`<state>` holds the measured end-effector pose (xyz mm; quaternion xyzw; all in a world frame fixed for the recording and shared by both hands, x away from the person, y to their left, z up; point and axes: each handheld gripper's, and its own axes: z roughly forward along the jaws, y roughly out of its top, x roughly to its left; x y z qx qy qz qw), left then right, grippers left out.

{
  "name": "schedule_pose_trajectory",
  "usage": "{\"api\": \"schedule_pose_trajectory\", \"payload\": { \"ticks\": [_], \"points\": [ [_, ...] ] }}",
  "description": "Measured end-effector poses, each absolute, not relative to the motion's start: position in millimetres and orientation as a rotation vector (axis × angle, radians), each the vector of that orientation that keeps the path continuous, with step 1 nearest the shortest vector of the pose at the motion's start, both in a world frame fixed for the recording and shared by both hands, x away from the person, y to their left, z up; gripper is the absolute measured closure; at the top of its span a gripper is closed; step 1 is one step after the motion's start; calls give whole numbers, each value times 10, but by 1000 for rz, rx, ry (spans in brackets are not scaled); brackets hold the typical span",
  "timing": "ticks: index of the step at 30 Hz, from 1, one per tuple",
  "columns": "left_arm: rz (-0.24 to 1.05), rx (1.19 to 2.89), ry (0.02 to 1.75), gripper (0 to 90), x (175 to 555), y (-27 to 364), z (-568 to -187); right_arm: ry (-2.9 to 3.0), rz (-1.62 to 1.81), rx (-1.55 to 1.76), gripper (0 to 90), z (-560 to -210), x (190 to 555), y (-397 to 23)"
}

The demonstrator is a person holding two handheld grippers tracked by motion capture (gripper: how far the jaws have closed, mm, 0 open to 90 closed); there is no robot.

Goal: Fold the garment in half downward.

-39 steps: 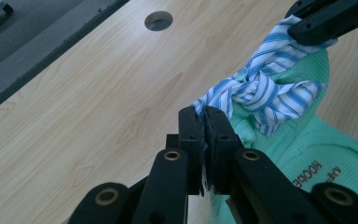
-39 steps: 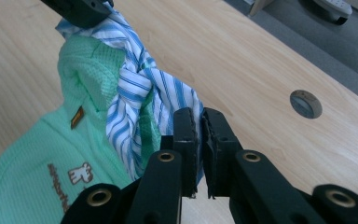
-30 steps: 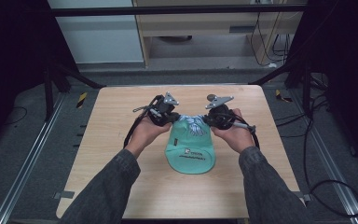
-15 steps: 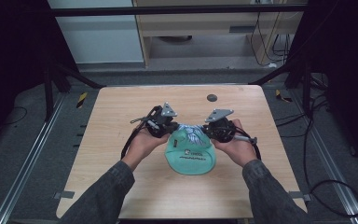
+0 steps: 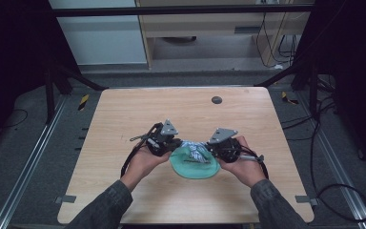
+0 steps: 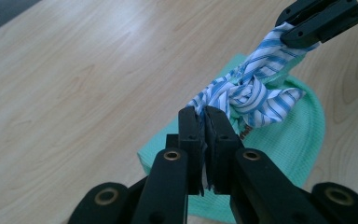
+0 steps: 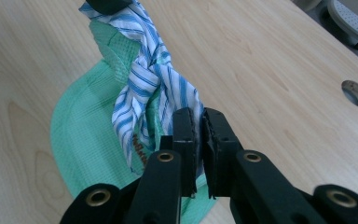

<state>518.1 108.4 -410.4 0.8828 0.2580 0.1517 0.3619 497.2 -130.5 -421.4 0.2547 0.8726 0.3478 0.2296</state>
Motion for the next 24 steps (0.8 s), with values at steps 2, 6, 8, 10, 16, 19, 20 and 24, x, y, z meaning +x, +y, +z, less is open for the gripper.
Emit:
{"api": "schedule_pose_trajectory", "payload": {
  "ticks": [2, 6, 8, 10, 16, 19, 20, 24],
  "points": [
    [389, 2275, 665, 863, 5139, 1089, -4150, 2406, 958, 698, 840, -4256, 4926, -1311],
    [376, 2275, 662, 862, 5068, 1092, -4225, 2419, 957, 706, 838, -4332, 4850, -1313],
    [368, 2271, 659, 862, 5034, 1088, -4270, 2423, 954, 704, 838, -4369, 4817, -1311],
    [349, 2270, 656, 861, 5001, 1095, -4327, 2433, 947, 701, 834, -4410, 4781, -1309],
    [322, 2275, 667, 860, 4953, 1129, -4446, 2469, 961, 720, 817, -4535, 4692, -1309],
    [309, 2267, 673, 860, 4934, 1142, -4482, 2478, 958, 721, 819, -4564, 4672, -1309],
    [306, 2269, 671, 860, 4925, 1147, -4489, 2480, 959, 722, 820, -4567, 4667, -1309],
    [306, 2270, 661, 854, 4877, 1158, -4509, 2489, 954, 715, 805, -4576, 4625, -1312]
  ]
}}
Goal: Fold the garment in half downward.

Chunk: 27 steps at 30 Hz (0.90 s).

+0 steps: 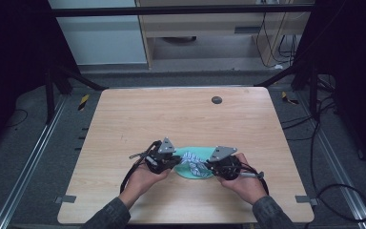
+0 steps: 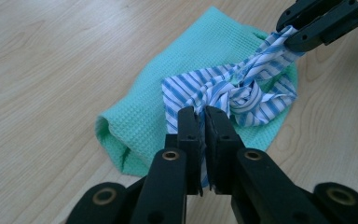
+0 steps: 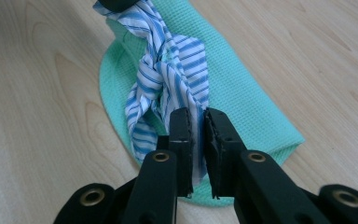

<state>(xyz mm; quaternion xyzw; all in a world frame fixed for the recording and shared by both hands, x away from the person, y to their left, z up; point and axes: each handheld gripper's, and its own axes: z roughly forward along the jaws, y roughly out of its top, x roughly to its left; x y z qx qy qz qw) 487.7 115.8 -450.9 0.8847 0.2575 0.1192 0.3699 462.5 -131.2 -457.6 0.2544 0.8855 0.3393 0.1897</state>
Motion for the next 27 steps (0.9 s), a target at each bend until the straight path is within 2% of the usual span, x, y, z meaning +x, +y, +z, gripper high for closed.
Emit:
{"api": "schedule_pose_trajectory", "payload": {
  "ticks": [4, 8, 12, 17, 20, 21, 27],
  "points": [
    [309, 2272, 650, 834, 4815, 1180, -4539, 2496, 945, 703, 781, -4585, 4581, -1319],
    [323, 2265, 655, 750, 4760, 1216, -4587, 2499, 940, 718, 734, -4603, 4539, -1331],
    [343, 2269, 661, 621, 4741, 1244, -4621, 2502, 937, 729, 667, -4617, 4531, -1341],
    [339, 2246, 664, 512, 4763, 1245, -4646, 2508, 944, 749, 554, -4631, 4548, -1315],
    [332, 2249, 649, 513, 4771, 1227, -4655, 2511, 947, 756, 537, -4633, 4558, -1300],
    [329, 2251, 644, 553, 4770, 1219, -4661, 2510, 955, 759, 560, -4630, 4555, -1293],
    [337, 2259, 630, 640, 4725, 1202, -4687, 2515, 972, 735, 631, -4620, 4497, -1294]
  ]
}}
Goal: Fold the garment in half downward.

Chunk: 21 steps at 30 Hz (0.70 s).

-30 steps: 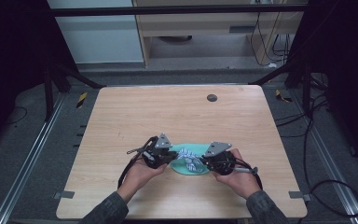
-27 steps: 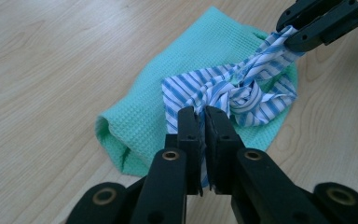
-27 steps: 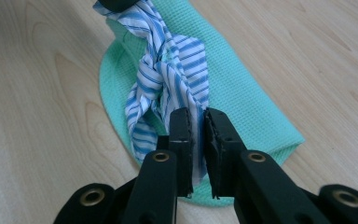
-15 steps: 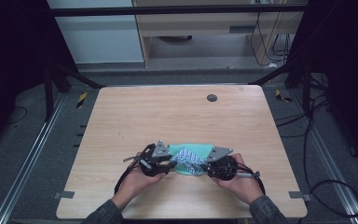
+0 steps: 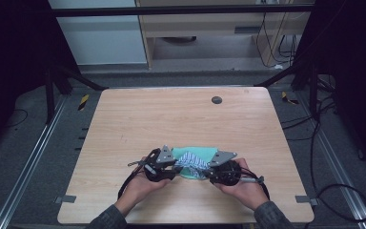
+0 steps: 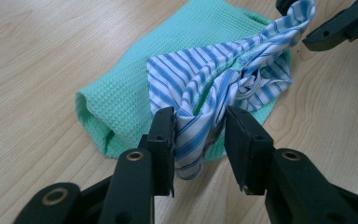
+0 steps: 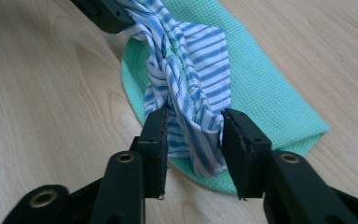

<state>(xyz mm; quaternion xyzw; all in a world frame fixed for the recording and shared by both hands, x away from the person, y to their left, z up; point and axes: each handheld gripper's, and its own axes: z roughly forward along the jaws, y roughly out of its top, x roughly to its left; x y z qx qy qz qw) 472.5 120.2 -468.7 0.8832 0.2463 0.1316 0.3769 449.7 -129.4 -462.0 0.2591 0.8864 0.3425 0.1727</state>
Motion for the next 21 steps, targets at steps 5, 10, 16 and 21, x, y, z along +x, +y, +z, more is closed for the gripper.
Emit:
{"api": "schedule_pose_trajectory", "payload": {
  "ticks": [5, 10, 16, 21],
  "points": [
    [353, 2264, 617, 763, 4705, 1205, -4714, 2523, 969, 707, 768, -4641, 4453, -1302],
    [336, 2297, 584, 825, 4677, 1218, -4754, 2545, 960, 685, 851, -4671, 4419, -1302],
    [343, 2325, 549, 834, 4614, 1240, -4812, 2573, 934, 630, 869, -4728, 4363, -1290],
    [339, 2336, 538, 838, 4556, 1264, -4884, 2595, 901, 610, 872, -4799, 4333, -1274]
  ]
}}
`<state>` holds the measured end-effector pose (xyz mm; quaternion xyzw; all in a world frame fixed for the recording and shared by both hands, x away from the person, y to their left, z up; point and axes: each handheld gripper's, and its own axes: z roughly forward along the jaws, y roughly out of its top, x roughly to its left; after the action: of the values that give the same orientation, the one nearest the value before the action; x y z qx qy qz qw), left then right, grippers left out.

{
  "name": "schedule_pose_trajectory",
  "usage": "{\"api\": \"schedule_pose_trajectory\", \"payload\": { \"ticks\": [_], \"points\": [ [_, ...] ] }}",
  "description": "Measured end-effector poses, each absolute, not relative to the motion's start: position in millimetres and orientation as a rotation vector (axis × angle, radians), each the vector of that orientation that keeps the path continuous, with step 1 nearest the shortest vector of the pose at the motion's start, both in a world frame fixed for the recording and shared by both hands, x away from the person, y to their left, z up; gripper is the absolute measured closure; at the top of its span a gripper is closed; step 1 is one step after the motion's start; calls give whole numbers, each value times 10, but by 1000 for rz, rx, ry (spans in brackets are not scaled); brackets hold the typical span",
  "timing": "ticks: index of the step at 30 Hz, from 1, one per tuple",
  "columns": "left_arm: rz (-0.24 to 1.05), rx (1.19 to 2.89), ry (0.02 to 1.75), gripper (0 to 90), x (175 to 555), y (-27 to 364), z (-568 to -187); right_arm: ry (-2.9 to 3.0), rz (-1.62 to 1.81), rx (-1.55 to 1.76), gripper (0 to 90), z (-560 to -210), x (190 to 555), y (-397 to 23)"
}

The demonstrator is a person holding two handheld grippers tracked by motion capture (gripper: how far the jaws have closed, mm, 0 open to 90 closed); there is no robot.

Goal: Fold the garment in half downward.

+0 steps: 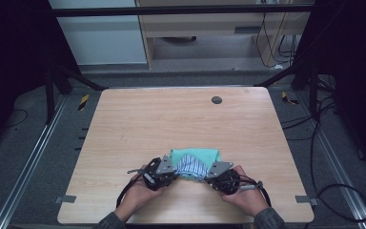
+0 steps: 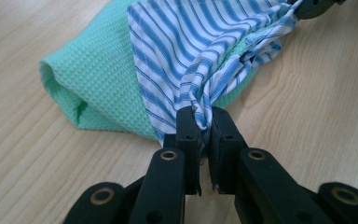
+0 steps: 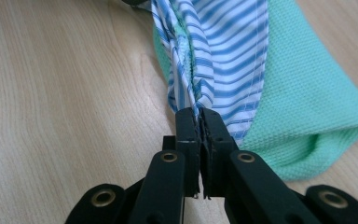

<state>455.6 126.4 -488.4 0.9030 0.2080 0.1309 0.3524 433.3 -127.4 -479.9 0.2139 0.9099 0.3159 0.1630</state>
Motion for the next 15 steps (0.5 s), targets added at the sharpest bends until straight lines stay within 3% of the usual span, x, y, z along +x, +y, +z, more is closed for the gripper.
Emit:
{"api": "schedule_pose_trajectory", "payload": {
  "ticks": [15],
  "points": [
    [309, 2341, 554, 844, 4495, 1280, -4933, 2598, 894, 643, 874, -4869, 4350, -1280]
  ]
}}
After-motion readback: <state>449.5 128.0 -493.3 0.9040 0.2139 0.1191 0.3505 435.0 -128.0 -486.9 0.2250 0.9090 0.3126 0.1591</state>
